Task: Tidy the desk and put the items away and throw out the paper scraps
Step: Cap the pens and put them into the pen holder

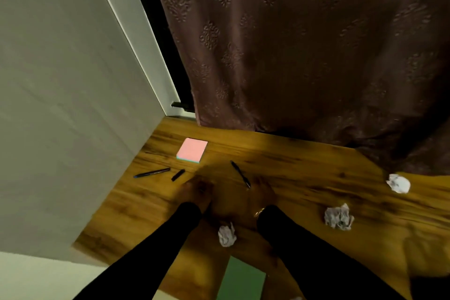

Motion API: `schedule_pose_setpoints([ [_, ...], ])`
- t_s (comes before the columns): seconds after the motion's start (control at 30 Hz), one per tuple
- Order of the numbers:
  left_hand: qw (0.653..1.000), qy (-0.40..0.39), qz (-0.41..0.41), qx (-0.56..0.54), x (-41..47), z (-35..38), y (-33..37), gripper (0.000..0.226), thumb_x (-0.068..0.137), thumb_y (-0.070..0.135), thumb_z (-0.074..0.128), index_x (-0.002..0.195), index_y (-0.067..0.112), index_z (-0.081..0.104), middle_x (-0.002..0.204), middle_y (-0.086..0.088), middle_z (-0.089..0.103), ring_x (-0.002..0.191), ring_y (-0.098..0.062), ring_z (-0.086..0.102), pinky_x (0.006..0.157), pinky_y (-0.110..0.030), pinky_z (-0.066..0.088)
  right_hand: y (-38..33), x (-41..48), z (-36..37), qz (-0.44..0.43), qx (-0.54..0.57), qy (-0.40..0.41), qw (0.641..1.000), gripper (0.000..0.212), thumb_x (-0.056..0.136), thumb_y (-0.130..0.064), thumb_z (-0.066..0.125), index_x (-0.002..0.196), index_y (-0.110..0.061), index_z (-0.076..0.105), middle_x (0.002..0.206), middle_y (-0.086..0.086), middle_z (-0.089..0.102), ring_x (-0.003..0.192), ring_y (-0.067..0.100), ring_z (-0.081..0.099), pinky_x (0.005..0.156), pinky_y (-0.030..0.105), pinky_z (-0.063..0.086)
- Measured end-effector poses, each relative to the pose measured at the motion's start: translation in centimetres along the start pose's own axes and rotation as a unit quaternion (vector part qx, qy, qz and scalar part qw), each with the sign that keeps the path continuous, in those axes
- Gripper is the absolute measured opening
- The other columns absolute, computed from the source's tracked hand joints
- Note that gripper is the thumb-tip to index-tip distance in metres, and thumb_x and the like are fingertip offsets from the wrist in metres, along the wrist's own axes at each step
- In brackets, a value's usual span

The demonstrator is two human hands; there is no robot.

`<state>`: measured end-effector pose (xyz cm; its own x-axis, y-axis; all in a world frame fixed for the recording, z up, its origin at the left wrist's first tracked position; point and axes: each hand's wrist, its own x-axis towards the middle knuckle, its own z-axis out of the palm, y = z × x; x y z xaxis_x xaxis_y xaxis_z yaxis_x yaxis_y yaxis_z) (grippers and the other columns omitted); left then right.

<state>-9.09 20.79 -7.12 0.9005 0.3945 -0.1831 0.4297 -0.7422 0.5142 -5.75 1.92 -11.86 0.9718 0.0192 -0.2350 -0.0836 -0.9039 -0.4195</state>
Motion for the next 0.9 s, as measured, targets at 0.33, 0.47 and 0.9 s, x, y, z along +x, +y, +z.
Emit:
schedule_pose_setpoints([
  [0.33,0.95,-0.278,-0.095,-0.108,14.1,12.9,5.3,0.071,0.087,0.05,0.052,0.144,0.009,0.044,0.137,-0.017,0.056,0.12,-0.035,0.06,0.1,-0.049,0.052,0.9,0.8,2.3,0.015,0.03,0.05,0.998,0.031,0.072,-0.008,0.052,0.092,-0.002,0.075,0.086,0.018,0.074,0.073,0.036,0.072,0.056,0.045,0.059],
  [0.47,0.911,-0.324,-0.109,-0.232,7.6,8.1,10.6,0.034,0.099,0.039,0.049,0.122,0.014,0.053,0.106,-0.008,0.059,0.091,-0.024,0.06,0.085,-0.037,0.053,2.5,1.0,1.4,0.006,0.091,0.028,0.995,0.041,0.07,-0.018,0.043,0.088,-0.003,0.077,0.083,0.016,0.075,0.07,0.033,0.074,0.054,0.043,0.06],
  [0.9,0.833,-0.267,0.194,-0.445,-8.3,1.2,19.3,0.01,0.097,0.006,0.057,0.093,0.007,0.066,0.091,-0.003,0.073,0.089,-0.017,0.07,0.076,-0.028,0.057,7.1,-10.9,-12.7,-0.045,0.309,0.342,0.887,0.04,0.097,-0.042,0.032,0.084,-0.015,0.058,0.07,-0.001,0.055,0.064,0.01,0.052,0.055,0.014,0.033],
])
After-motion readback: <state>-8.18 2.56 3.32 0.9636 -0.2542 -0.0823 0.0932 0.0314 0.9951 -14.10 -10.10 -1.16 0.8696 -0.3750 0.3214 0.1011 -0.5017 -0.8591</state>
